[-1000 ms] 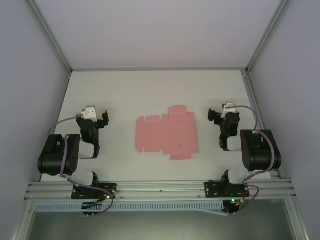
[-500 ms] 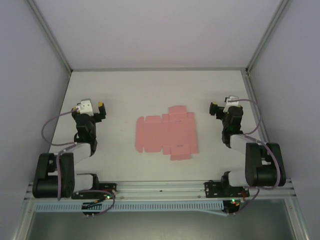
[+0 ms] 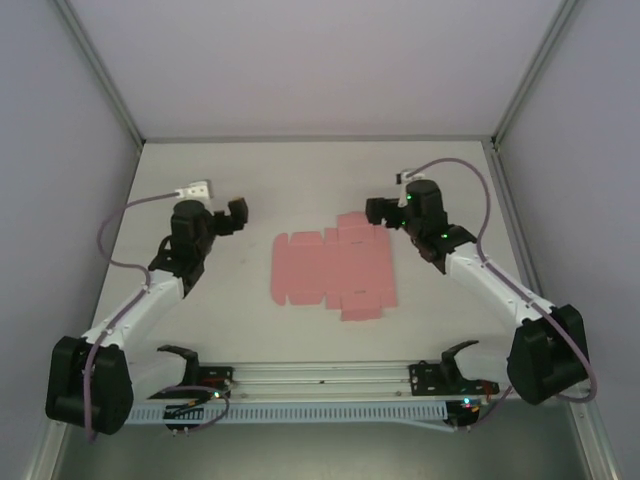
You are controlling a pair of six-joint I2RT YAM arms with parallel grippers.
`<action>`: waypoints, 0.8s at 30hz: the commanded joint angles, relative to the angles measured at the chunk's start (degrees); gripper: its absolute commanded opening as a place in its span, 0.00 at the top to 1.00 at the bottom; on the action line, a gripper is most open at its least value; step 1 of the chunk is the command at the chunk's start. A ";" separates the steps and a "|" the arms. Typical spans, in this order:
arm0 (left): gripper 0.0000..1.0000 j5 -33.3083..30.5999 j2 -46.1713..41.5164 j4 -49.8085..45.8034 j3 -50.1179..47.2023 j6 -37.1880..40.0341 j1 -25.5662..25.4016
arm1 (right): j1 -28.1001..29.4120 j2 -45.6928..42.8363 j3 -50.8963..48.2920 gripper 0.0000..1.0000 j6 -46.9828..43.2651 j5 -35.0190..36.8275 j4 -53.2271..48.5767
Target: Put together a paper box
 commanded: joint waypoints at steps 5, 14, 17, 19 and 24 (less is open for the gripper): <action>0.00 9.56 5.04 -12.76 2.34 -9.40 -4.94 | 2.95 11.10 -2.26 0.17 12.33 -10.23 -7.19; 0.00 18.40 13.45 -11.03 1.28 -11.79 -6.94 | 0.57 20.14 -6.54 0.22 12.86 -8.47 -5.10; 0.00 21.97 15.33 -8.76 0.39 -12.22 -7.25 | -0.64 21.32 -9.69 0.24 13.97 -7.97 -2.67; 0.00 25.62 16.44 -5.47 -0.59 -12.91 -7.38 | -0.76 21.82 -10.82 0.24 13.54 -7.71 -1.51; 0.02 33.61 20.19 0.43 -0.14 -13.93 -8.08 | -0.67 22.76 -11.48 0.24 13.15 -8.33 -0.37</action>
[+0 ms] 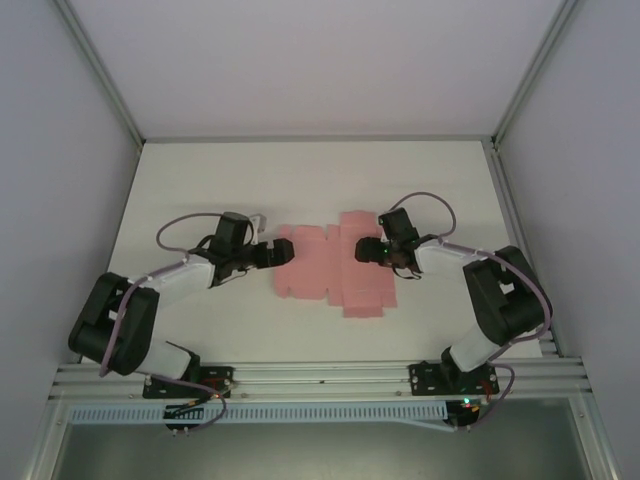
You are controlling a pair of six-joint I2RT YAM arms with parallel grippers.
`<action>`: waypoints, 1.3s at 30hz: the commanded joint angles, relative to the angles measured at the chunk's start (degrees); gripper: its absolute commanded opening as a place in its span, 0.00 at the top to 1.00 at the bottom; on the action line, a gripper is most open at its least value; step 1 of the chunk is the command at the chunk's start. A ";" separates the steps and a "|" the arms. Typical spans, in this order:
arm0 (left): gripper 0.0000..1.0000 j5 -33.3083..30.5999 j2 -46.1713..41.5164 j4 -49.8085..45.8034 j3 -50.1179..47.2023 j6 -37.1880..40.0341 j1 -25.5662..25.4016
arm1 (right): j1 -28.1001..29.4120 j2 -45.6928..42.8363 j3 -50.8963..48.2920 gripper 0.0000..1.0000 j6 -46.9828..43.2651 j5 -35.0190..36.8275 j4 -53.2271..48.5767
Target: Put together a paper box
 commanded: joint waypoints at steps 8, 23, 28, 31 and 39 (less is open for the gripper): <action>0.10 8.89 6.00 8.83 -1.07 -2.62 -0.93 | -0.50 3.90 -5.45 0.24 1.99 -1.47 -1.61; 1.00 11.04 1.06 11.75 2.07 1.50 -1.26 | -1.48 -9.48 -3.76 0.15 -3.60 -2.55 -3.53; 1.00 10.98 -8.48 9.46 3.21 5.07 -1.23 | -4.62 -23.54 -2.82 0.09 -6.02 -3.44 -6.09; 1.00 11.47 -14.02 7.17 4.71 7.57 -1.29 | -8.47 -30.83 -4.53 0.01 -6.87 -8.24 -4.03; 1.00 12.56 -27.22 8.93 5.94 6.67 -1.29 | -17.39 -36.93 -9.21 0.03 -0.98 -28.02 7.29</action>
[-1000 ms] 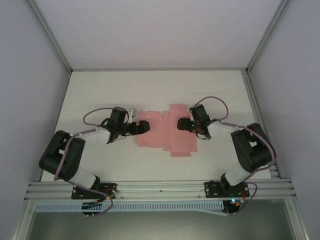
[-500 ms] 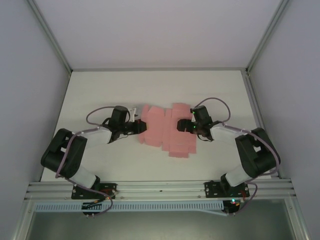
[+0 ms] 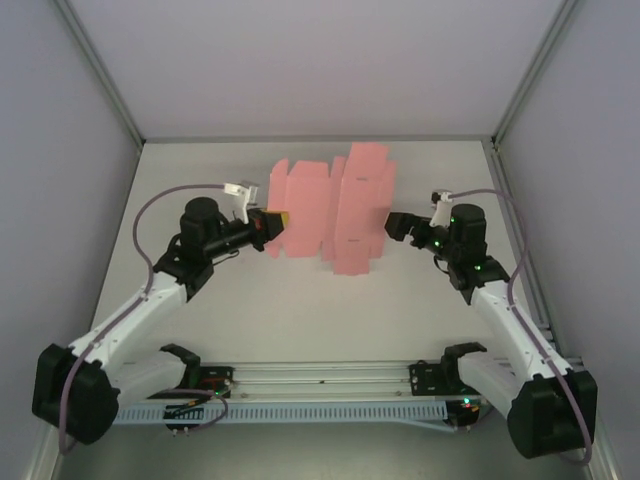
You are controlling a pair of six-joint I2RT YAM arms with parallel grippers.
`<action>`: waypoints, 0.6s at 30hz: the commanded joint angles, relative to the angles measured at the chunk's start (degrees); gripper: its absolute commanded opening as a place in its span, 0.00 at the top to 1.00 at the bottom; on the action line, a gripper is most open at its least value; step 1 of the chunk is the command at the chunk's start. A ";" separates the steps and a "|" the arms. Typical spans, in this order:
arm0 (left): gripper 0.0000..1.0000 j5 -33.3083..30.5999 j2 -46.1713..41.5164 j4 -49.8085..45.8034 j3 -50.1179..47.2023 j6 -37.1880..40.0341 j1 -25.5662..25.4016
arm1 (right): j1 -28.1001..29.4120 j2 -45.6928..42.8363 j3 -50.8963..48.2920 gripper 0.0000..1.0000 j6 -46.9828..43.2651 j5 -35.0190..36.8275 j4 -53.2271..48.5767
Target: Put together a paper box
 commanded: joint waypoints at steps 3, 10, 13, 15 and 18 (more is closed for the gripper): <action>1.00 1.78 -6.58 1.73 1.67 0.13 0.18 | -2.20 1.31 -3.78 0.08 3.15 -15.91 11.61; 1.00 2.68 -9.18 1.57 1.85 -1.43 0.19 | -2.38 2.89 -5.48 0.19 8.37 -24.12 27.10; 1.00 3.65 -9.86 2.44 1.64 -1.69 0.17 | -2.43 3.05 -4.38 0.23 7.37 -24.40 26.52; 1.00 3.93 -10.07 2.45 1.77 -2.13 0.18 | -2.47 3.47 -3.91 0.33 7.26 -24.58 26.72; 1.00 3.53 -10.22 2.36 1.79 -2.41 0.17 | -2.47 3.75 -3.44 0.56 7.68 -25.20 27.73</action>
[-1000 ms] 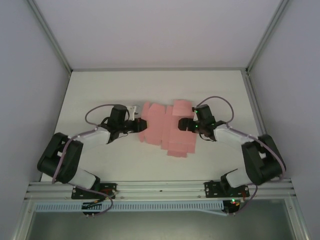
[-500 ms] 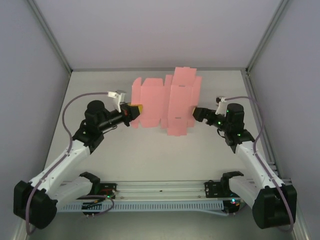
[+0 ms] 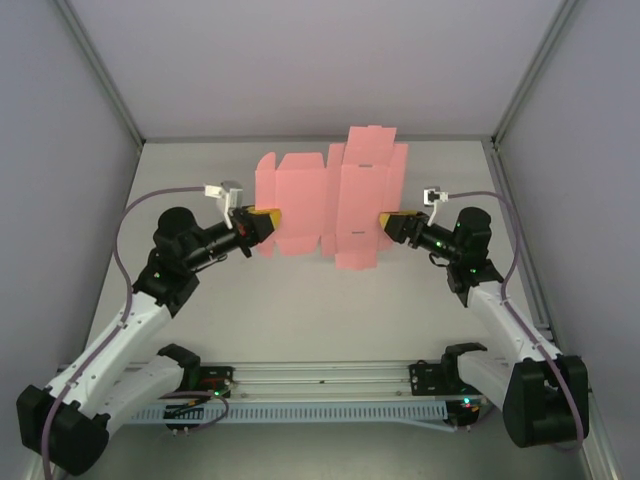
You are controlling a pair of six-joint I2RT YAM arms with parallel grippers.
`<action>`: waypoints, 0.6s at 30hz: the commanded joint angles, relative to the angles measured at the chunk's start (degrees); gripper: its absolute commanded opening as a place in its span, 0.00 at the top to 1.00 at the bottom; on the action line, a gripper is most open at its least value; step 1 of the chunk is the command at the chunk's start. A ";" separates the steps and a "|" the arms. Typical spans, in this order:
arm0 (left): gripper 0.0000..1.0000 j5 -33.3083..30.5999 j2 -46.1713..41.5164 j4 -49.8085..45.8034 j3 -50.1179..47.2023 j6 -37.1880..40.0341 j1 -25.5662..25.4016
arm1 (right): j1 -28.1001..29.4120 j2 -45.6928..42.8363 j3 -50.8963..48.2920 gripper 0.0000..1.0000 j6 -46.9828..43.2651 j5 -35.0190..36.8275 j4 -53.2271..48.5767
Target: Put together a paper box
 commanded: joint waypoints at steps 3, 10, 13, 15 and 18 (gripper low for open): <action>1.00 -0.36 -1.59 2.11 0.99 -1.50 0.17 | -0.31 0.07 1.66 0.78 -0.10 -1.64 3.05; 1.00 -4.14 -2.29 1.41 -1.21 -1.86 0.17 | -0.31 0.04 4.08 1.00 -6.53 1.83 -7.65; 0.97 -7.83 -2.29 -2.43 -1.39 -1.62 0.18 | -0.25 0.48 4.34 1.00 -10.81 1.23 -9.23; 0.69 -13.54 -2.05 -7.49 -1.69 -1.59 0.16 | 0.20 0.96 4.98 1.00 -14.08 1.66 -12.42; 0.43 -21.68 -0.55 -13.18 -4.06 -2.98 0.13 | 3.19 3.38 5.94 1.00 -20.20 4.27 -18.94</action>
